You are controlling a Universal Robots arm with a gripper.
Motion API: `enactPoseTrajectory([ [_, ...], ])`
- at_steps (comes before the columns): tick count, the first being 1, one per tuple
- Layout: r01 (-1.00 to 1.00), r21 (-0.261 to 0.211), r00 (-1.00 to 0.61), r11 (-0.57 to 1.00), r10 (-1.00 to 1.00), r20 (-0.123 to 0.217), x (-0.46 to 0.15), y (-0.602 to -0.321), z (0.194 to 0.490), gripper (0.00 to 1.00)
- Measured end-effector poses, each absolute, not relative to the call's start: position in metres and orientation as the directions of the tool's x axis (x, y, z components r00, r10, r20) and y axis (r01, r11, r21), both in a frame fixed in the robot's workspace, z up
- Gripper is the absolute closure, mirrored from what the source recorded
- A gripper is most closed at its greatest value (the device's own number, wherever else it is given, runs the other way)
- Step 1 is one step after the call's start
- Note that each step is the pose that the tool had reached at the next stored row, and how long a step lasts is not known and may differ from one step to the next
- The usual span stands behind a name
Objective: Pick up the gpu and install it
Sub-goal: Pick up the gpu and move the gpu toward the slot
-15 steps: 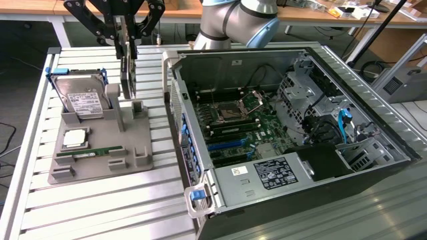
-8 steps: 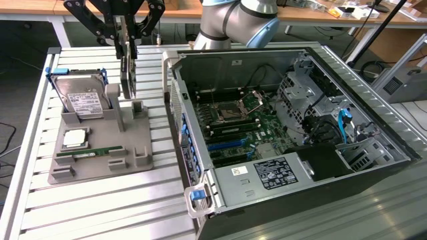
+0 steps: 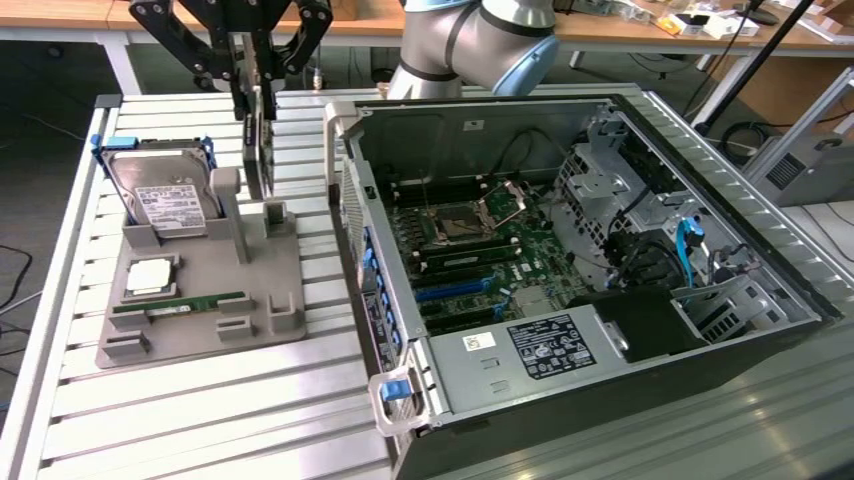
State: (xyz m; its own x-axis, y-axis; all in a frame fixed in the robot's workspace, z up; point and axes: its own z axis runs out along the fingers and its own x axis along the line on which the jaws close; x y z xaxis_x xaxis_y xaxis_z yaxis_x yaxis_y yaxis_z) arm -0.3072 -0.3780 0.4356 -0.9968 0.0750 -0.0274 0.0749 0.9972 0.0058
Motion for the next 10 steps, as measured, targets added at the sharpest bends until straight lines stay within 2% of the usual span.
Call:
enactPoseTrajectory([
  [10,0.075,-0.046,-0.997,0.996,0.074,-0.031,-0.3011,-0.378,0.4356,0.73],
])
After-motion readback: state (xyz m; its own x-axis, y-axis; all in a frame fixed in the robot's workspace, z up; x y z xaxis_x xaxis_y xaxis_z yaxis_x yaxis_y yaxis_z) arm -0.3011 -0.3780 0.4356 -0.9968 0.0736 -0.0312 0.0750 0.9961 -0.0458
